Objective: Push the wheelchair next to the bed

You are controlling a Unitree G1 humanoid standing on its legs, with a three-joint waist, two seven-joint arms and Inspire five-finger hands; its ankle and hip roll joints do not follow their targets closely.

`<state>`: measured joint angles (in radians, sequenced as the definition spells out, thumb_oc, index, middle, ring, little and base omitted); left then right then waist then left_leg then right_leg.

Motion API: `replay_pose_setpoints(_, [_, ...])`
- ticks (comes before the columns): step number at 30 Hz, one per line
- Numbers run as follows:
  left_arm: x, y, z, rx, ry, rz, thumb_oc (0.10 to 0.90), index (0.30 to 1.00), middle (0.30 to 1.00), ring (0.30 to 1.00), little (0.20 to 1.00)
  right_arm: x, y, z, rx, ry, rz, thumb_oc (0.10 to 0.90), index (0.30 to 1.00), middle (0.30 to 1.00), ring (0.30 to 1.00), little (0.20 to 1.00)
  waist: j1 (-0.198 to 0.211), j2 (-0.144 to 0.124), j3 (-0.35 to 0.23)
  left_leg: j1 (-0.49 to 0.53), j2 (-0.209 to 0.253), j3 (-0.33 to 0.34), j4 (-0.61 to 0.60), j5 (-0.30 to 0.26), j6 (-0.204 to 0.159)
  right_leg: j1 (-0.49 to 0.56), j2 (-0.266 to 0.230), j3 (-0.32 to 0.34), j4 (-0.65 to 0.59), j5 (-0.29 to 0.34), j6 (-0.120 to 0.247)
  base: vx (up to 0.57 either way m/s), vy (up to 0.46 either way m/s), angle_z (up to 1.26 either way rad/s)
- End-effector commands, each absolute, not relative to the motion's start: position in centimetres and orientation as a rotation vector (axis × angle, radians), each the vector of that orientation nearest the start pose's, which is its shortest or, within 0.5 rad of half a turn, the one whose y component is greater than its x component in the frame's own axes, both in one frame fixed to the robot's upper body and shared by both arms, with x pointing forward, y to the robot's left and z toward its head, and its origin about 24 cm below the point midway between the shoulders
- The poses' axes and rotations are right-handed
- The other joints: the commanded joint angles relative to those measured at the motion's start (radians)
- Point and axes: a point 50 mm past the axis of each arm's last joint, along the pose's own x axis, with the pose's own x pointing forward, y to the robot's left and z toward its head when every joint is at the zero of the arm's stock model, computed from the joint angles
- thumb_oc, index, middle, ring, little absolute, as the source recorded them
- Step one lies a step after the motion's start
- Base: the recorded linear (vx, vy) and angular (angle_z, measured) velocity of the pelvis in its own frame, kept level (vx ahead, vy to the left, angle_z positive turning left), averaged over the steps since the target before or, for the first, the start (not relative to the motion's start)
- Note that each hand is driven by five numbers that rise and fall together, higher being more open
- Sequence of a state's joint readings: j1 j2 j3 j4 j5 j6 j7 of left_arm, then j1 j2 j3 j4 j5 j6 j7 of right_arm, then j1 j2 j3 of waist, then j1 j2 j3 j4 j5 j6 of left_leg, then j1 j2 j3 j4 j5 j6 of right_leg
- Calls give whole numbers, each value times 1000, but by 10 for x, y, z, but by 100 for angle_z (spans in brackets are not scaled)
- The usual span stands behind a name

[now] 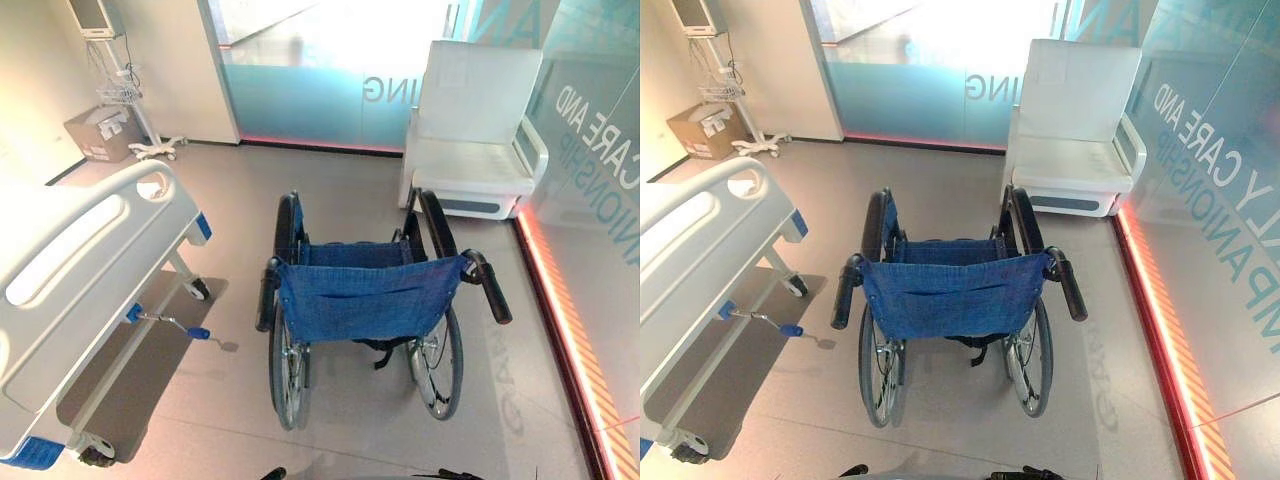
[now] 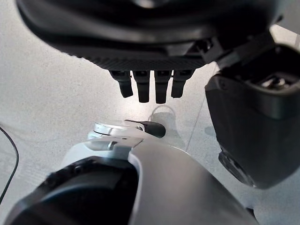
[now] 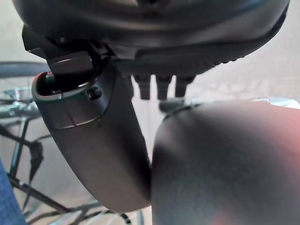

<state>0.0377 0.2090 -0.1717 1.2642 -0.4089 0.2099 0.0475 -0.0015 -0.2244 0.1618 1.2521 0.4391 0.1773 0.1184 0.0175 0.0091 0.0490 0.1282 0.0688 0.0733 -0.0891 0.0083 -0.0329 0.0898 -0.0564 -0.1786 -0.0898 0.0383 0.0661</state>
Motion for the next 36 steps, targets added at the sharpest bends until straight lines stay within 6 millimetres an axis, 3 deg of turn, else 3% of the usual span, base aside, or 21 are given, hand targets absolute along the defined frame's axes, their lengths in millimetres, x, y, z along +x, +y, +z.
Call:
replay_pose_setpoints(1, [63,202,-174,-120,1484,253,800,900,900,900,900,65,-197,-174,230,1443,-122,800,900,900,900,900,-6,-12,26,-27,-28,16,2,-10,2,24,-46,-15,2,6,27,0,0,0])
replay_pose_setpoints(21, [63,206,-174,-117,1449,304,800,900,900,900,900,62,-197,-174,247,1444,-130,800,900,900,900,900,3,-23,23,-20,-23,17,2,-14,2,34,-44,-20,2,1,28,2,0,0])
replay_pose_setpoints(27, [66,208,-173,-235,1397,420,800,900,900,900,900,71,-202,-173,297,1366,-231,800,900,900,900,900,5,-24,22,-15,-23,13,2,-14,0,42,-43,-23,2,0,28,25,3,1])
replay_pose_setpoints(30, [76,215,-170,-333,1311,490,800,900,900,900,900,80,-210,-169,317,1287,-286,800,900,900,900,900,7,-21,24,-12,-22,9,2,-13,-3,46,-45,-27,2,0,28,35,12,6])
replay_pose_setpoints(36, [111,254,-149,-387,1022,612,800,900,900,900,900,125,-258,-143,343,995,-494,800,900,900,900,900,13,-8,20,-18,-24,1,2,-9,-3,43,-46,-29,2,-2,29,11,14,1])
